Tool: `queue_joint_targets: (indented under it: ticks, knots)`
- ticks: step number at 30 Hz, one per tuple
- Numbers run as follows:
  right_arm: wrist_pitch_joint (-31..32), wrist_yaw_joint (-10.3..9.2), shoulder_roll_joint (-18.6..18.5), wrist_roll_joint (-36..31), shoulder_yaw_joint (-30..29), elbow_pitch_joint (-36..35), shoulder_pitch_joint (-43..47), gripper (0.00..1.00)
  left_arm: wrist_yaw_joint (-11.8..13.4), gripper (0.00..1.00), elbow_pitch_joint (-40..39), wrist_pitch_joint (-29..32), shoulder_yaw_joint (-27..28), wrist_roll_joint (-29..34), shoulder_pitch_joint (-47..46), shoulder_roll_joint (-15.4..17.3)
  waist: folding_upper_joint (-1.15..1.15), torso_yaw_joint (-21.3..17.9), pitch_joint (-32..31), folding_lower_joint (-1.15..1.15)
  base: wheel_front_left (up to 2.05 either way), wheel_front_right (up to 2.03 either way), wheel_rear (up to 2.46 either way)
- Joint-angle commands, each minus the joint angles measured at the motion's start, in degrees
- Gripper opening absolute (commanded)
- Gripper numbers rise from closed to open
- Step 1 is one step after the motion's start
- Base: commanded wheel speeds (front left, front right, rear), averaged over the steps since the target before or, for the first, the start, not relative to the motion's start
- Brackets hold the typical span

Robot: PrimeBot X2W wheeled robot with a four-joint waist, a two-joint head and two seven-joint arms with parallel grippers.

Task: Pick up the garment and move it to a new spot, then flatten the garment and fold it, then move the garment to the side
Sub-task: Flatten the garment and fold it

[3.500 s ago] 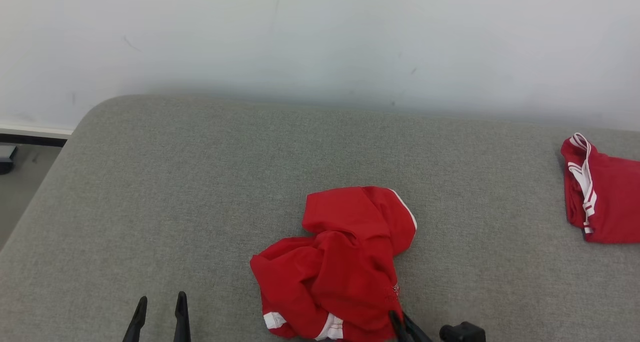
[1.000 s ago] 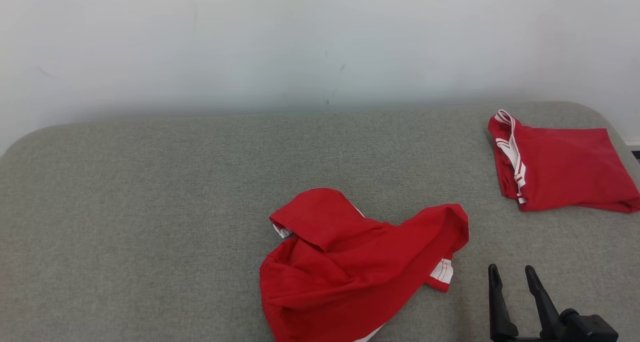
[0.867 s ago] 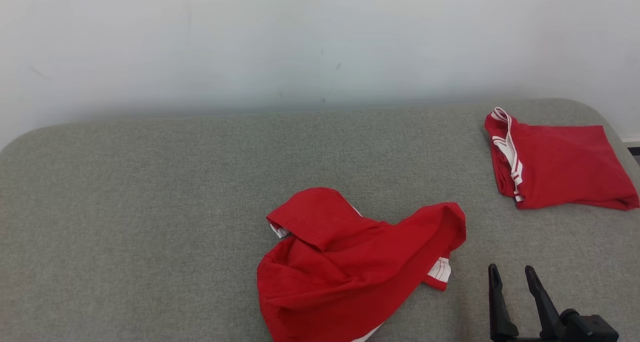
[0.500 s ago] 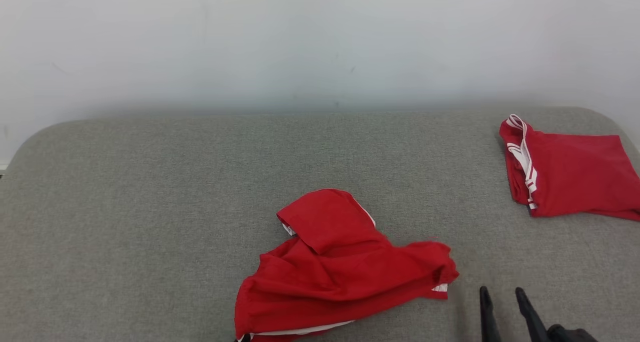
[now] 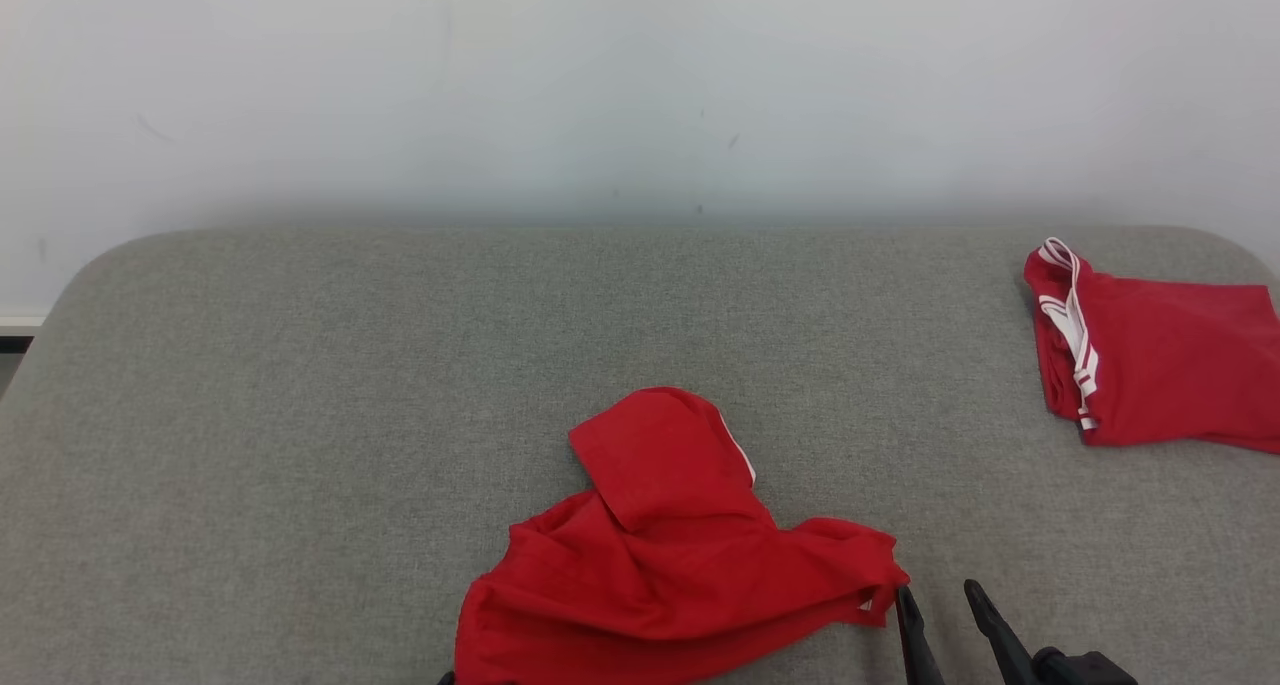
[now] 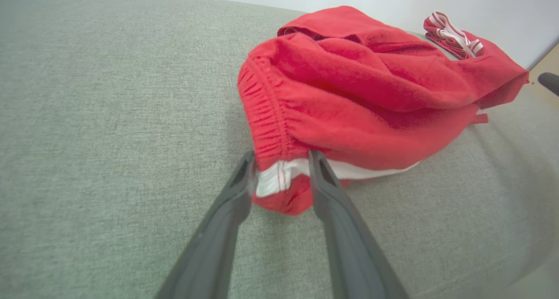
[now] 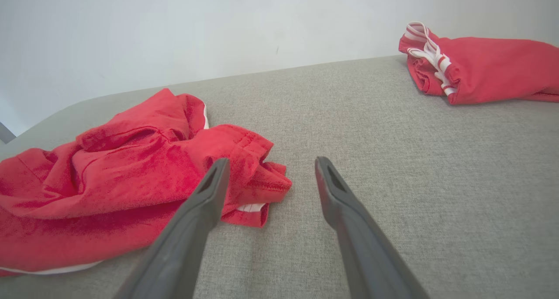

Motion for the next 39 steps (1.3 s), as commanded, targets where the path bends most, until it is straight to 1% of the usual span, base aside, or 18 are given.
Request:
queue_joint_targets:
  ticks: [1, 6, 10, 14, 19, 21, 22, 23, 24, 25, 26, 27, 33, 36, 39]
  knots:
    - [-0.2, -0.16, -0.2, 1.4, 0.4, -0.6, -0.4, 1.0, 0.1, 1.0, -0.8, -0.2, 0.8, 0.5, 1.1, -0.4, 0.0, 0.2, 0.0, 0.0, 0.0, 0.0, 0.0]
    - [-0.2, -0.16, -0.9, 4.0, 1.7, -1.1, -1.6, 1.0, 0.1, 1.0, -5.7, -0.2, 4.7, 1.8, 2.9, -2.5, 0.0, 0.6, -0.1, 0.0, 0.0, 0.0, 0.0]
    - [0.3, -0.16, -2.6, 5.6, 3.8, 1.8, -3.9, 1.0, 0.1, 1.0, -9.7, -0.2, 9.4, 4.0, 4.3, -4.6, 0.0, 1.0, -0.1, 0.0, 0.0, 0.0, 0.0]
    - [4.7, -0.16, -4.7, 7.0, 5.3, 5.7, -7.7, 1.0, 0.1, 1.0, -11.3, -0.2, 12.2, 6.0, 4.8, -6.1, 0.0, 1.7, -0.1, 0.0, 0.0, 0.0, 0.0]
    - [9.9, -0.16, -6.4, 9.7, 6.6, 9.8, -10.7, 1.0, 0.1, 1.0, -11.1, -0.2, 12.5, 6.9, 4.1, -7.2, 0.0, 3.4, -0.2, 0.0, 0.0, 0.0, 0.0]
    - [11.6, -0.16, -6.5, 11.3, 7.5, 10.5, -11.1, 0.69, 0.1, 1.0, -10.9, -0.2, 12.4, 7.0, 3.9, -7.4, 0.0, 4.1, -0.3, 0.0, 0.0, 0.0, 0.0]
    - [12.6, -0.16, -6.5, 12.5, 8.0, 10.8, -11.3, 0.48, 0.1, 1.0, -10.7, -0.2, 12.5, 7.0, 3.8, -7.6, 0.0, 4.3, -0.3, 0.0, 0.0, 0.0, 0.0]
    - [13.9, -0.16, -6.5, 13.5, 8.7, 11.1, -11.2, 0.4, 0.1, 1.0, -10.6, -0.2, 12.5, 7.0, 3.8, -7.7, 0.0, 4.6, -0.4, 0.0, 0.0, 0.0, 0.0]
    - [14.6, -0.16, -6.8, 14.3, 9.4, 11.0, -11.3, 0.38, 0.1, 1.0, -10.5, -0.2, 12.5, 7.0, 3.8, -7.8, 0.0, 4.7, -0.4, 0.0, 0.0, 0.0, 0.0]
    - [15.1, -0.16, -7.2, 15.0, 9.8, 10.8, -11.5, 0.34, 0.1, 1.0, -10.5, -0.2, 12.4, 7.0, 3.9, -7.9, 0.0, 4.9, -0.5, 0.0, 0.0, 0.0, 0.0]
    - [15.8, -0.16, -7.3, 15.9, 10.2, 10.7, -11.5, 0.11, 0.1, 1.0, -10.4, -0.2, 12.3, 7.0, 4.1, -8.0, 0.0, 5.0, -0.5, 0.0, 0.0, 0.0, 0.0]
    - [16.4, -0.16, -7.4, 16.7, 10.6, 10.6, -11.6, 0.0, 0.1, 1.0, -10.3, -0.2, 12.3, 7.0, 4.3, -8.0, 0.0, 5.0, -0.6, 0.0, 0.0, 0.0, 0.0]
    - [16.1, -0.16, -8.7, 18.0, 10.8, 9.6, -13.3, 0.0, 0.1, 1.0, -9.9, -0.2, 11.6, 7.2, 4.2, -8.3, 0.0, 5.6, -0.6, 0.0, 0.0, 0.0, 0.0]
    - [15.4, -0.16, -9.5, 18.3, 9.5, 8.9, -15.3, 0.0, 0.1, 1.0, -9.7, -0.2, 11.3, 7.1, 3.4, -8.3, 0.0, 6.3, -0.4, 0.0, 0.0, 0.0, 0.0]
    - [15.9, -0.16, -9.2, 18.7, 7.9, 9.0, -18.7, 0.0, 0.1, 1.0, -9.7, -0.2, 11.1, 6.9, 2.8, -8.1, 0.0, 7.0, 0.1, 0.0, 0.0, 0.0, 0.0]
